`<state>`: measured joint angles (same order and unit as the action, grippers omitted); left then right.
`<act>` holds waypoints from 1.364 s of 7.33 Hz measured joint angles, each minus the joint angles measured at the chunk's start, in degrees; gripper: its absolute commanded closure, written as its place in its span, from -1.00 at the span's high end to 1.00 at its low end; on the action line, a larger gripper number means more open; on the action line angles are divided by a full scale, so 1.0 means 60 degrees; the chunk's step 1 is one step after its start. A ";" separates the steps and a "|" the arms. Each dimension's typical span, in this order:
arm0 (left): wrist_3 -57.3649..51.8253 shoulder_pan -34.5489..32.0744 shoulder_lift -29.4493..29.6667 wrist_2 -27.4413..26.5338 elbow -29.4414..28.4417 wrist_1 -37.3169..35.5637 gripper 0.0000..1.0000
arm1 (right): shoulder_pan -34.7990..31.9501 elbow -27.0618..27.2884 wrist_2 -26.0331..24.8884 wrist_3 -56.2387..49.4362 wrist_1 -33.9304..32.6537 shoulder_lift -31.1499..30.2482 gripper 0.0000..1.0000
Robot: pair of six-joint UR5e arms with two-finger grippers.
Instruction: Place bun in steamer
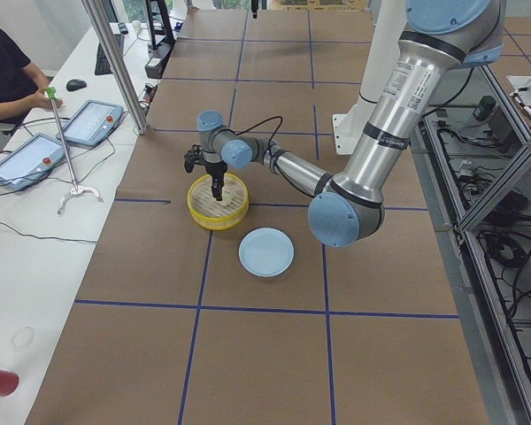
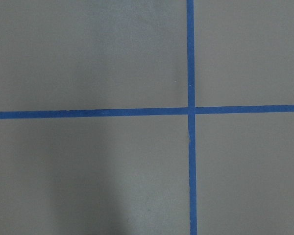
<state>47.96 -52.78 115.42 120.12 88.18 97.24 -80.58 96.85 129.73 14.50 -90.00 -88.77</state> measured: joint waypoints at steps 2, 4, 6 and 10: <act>-0.0041 -0.0475 -0.0217 -0.0148 0.1057 -0.0079 1.00 | -0.0002 0.0000 0.0000 0.0000 0.0000 0.0000 1.00; -0.0979 -0.1416 -0.0762 -0.0102 0.2612 -0.0932 1.00 | -0.0002 0.0000 0.0000 0.0000 0.0000 0.0000 1.00; -0.3669 -0.3029 -0.1078 0.0030 0.3629 -0.2514 1.00 | -0.0002 0.0000 0.0000 0.0000 0.0000 0.0000 1.00; -0.8828 -0.5772 -0.3380 0.1525 0.2716 -0.1919 1.00 | -0.0002 0.0005 0.0000 0.0000 0.0000 0.0000 1.00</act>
<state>-5.01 -87.41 95.14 129.27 104.48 85.73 -80.60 96.88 129.73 14.50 -90.00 -88.77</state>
